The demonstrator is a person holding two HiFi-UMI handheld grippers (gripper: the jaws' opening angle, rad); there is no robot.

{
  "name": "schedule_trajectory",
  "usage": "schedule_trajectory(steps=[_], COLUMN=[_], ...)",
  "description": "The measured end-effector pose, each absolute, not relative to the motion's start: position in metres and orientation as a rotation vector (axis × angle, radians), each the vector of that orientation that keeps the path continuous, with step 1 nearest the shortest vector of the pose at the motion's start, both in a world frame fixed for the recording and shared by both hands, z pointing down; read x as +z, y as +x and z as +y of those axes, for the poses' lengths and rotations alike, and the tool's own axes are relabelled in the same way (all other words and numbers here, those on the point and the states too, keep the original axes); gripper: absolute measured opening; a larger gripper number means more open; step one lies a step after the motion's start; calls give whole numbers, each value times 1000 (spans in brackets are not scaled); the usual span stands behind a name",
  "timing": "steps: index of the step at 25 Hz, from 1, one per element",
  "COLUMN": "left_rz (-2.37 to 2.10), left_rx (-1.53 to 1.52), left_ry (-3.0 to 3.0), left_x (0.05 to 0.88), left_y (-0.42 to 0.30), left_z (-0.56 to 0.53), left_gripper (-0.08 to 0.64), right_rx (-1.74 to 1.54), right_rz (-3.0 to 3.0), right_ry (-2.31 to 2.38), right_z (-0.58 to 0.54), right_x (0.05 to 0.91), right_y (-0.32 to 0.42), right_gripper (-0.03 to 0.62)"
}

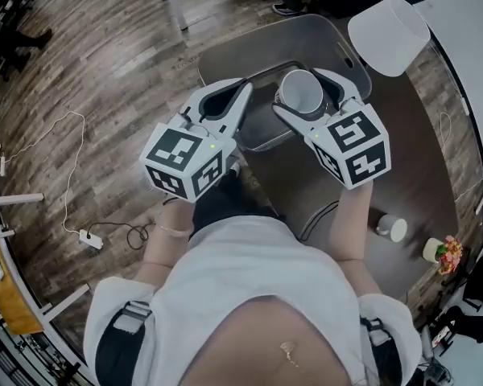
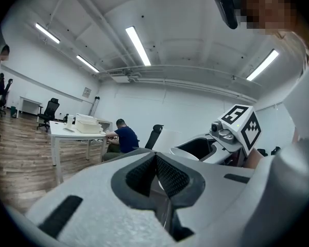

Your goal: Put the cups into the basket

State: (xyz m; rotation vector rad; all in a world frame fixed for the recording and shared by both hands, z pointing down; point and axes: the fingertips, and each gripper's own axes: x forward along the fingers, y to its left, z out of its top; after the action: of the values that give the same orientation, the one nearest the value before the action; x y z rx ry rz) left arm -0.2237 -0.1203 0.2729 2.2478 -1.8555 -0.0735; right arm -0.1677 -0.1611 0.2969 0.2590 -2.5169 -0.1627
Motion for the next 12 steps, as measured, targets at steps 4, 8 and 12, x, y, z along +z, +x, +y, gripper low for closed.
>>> schedule_trajectory(steps=[4, 8, 12], left_rz=[-1884, -1914, -1926], left_rx=[-83, -93, -98], left_ry=[2218, 2179, 2161], left_x=[274, 277, 280], left_y=[-248, -277, -301], left_z=[-128, -133, -139], left_gripper=[9, 9, 9], right_rx=[-172, -174, -167], right_rz=[-2501, -2492, -2485], right_ry=[217, 181, 150], right_z=[-169, -177, -183], right_x=[302, 305, 310], right_y=[-192, -219, -243], right_gripper=[388, 388, 387])
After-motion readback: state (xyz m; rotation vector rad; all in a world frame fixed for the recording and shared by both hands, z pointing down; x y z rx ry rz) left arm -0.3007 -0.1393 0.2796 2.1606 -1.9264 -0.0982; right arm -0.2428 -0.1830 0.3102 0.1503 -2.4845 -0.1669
